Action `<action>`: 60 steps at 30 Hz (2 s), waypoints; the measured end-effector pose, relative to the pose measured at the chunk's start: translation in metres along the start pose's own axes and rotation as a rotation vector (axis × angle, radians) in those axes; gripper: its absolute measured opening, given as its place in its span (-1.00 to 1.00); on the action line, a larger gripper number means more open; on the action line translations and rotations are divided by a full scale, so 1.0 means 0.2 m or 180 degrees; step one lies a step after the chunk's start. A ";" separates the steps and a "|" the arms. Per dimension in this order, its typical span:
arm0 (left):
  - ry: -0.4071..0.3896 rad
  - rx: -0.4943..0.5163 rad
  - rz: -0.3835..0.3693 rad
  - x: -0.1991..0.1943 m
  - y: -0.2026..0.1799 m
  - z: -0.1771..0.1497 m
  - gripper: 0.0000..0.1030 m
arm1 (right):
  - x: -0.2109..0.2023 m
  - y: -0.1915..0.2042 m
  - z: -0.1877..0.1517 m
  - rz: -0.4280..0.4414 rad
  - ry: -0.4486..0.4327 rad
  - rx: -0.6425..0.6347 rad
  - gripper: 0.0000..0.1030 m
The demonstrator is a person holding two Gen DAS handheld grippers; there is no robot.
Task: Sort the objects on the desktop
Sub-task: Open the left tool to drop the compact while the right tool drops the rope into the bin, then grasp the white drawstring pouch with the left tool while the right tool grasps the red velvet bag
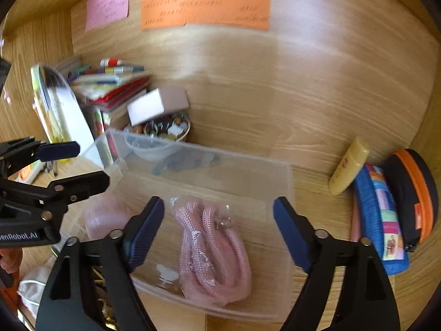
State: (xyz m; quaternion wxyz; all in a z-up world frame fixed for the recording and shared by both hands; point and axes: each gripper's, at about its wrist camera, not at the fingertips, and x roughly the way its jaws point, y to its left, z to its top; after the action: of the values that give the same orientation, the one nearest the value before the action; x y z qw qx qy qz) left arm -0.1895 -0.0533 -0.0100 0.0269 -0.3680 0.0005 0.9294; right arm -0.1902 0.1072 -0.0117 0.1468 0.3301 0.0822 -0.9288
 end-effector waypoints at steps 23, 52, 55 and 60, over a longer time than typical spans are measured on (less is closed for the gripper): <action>-0.0374 0.0107 0.0399 -0.49 0.06 -0.30 0.86 | -0.48 0.07 -0.26 -0.0002 -0.0266 -0.0175 0.61; 0.0320 0.0485 0.0083 -0.41 -0.07 -0.84 0.86 | -0.36 0.27 -0.53 0.0177 0.0125 -0.0420 0.62; 0.0380 0.0509 0.0045 -0.34 -0.10 -0.83 0.86 | -0.34 0.29 -0.52 0.0173 0.0140 -0.0468 0.62; 0.0398 0.0503 -0.0071 -0.28 -0.14 -0.78 0.86 | -0.29 0.31 -0.50 0.0212 0.0155 -0.0535 0.62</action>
State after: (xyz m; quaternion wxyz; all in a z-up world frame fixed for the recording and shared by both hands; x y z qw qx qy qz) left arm -0.0400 -0.0308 -0.0851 0.0661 -0.4220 0.0714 0.9014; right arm -0.0679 0.0860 -0.0538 0.2027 0.3417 0.1524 -0.9050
